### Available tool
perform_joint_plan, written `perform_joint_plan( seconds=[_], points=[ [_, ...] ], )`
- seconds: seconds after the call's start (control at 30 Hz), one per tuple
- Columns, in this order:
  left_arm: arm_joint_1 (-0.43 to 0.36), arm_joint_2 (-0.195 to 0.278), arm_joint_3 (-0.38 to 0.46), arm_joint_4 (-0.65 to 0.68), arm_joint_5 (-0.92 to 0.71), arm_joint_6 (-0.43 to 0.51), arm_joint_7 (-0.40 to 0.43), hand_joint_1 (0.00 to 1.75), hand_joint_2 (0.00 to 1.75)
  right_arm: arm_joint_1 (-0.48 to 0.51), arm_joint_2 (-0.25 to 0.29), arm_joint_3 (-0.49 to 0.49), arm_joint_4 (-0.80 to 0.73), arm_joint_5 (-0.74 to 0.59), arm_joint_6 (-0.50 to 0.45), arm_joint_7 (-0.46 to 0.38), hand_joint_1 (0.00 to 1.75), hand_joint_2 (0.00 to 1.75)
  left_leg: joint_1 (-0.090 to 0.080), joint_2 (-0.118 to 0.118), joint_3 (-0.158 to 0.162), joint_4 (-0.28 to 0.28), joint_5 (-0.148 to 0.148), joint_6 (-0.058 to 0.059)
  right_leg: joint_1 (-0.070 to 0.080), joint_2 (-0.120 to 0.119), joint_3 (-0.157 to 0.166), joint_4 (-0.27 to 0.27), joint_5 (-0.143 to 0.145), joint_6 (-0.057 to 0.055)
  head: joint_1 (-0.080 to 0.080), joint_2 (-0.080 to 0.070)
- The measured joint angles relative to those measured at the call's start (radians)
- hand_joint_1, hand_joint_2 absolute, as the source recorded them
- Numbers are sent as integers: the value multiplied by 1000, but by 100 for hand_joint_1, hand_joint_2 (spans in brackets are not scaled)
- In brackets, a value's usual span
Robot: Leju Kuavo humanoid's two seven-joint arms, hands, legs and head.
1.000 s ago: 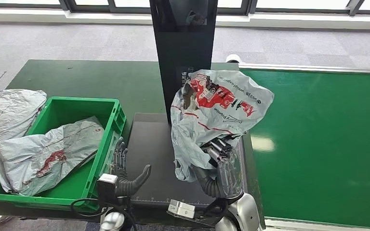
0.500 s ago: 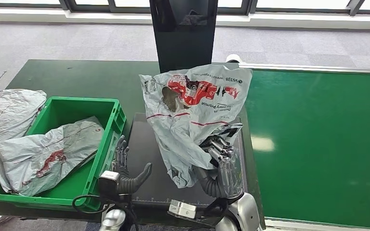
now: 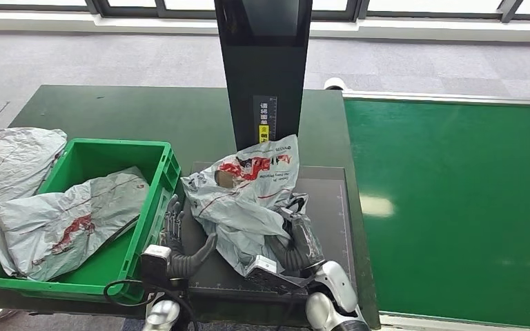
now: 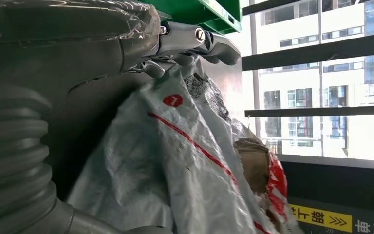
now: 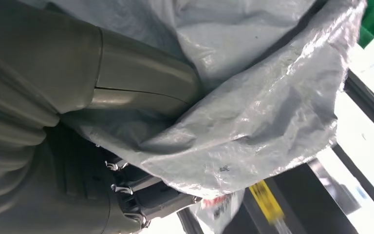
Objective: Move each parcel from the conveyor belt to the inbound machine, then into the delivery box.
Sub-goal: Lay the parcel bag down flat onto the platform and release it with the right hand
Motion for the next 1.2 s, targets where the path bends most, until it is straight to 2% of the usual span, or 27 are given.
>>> perform_joint_plan(
  seconds=[0.23, 0.27, 0.37, 0.4, 0.53, 0.8, 1.2],
  points=[
    [2, 3, -2, 0, 3, 2, 0, 0, 175, -52, 10, -14, 168, 14, 26, 22, 175, 175, 0, 0, 0, 0, 0, 0, 0, 0, 0, 0, 0, 0, 0, 0],
    [2, 3, -2, 0, 3, 2, 0, 0, 175, -56, 11, -15, 179, 14, 27, 22, 156, 175, 0, 0, 0, 0, 0, 0, 0, 0, 0, 0, 0, 0, 0, 0],
    [2, 3, -2, 0, 3, 2, 0, 0, 175, -67, 14, -16, 207, 19, 30, 26, 25, 175, 0, 0, 0, 0, 0, 0, 0, 0, 0, 0, 0, 0, 0, 0],
    [2, 3, -2, 0, 3, 2, 0, 0, 175, -71, 15, -16, 217, 22, 31, 29, 0, 175, 0, 0, 0, 0, 0, 0, 0, 0, 0, 0, 0, 0, 0, 0],
    [3, 3, -3, 0, 2, 2, 0, 0, 175, -82, 19, -17, 249, 51, -2, 42, 0, 175, 0, 0, 0, 0, 0, 0, 0, 0, 0, 0, 0, 0, 0, 0],
    [11, 3, -3, 0, -5, 10, 0, 0, 175, -64, 30, -46, 207, 84, -232, 31, 0, 175, 0, 0, 0, 0, 0, 0, 0, 0, 0, 0, 0, 0, 0, 0],
    [14, 3, -3, -1, -6, 12, 0, 0, 175, -44, 34, -57, 148, 83, -251, 28, 0, 175, 0, 0, 0, 0, 0, 0, 0, 0, 0, 0, 0, 0, 0, 0]
  ],
)
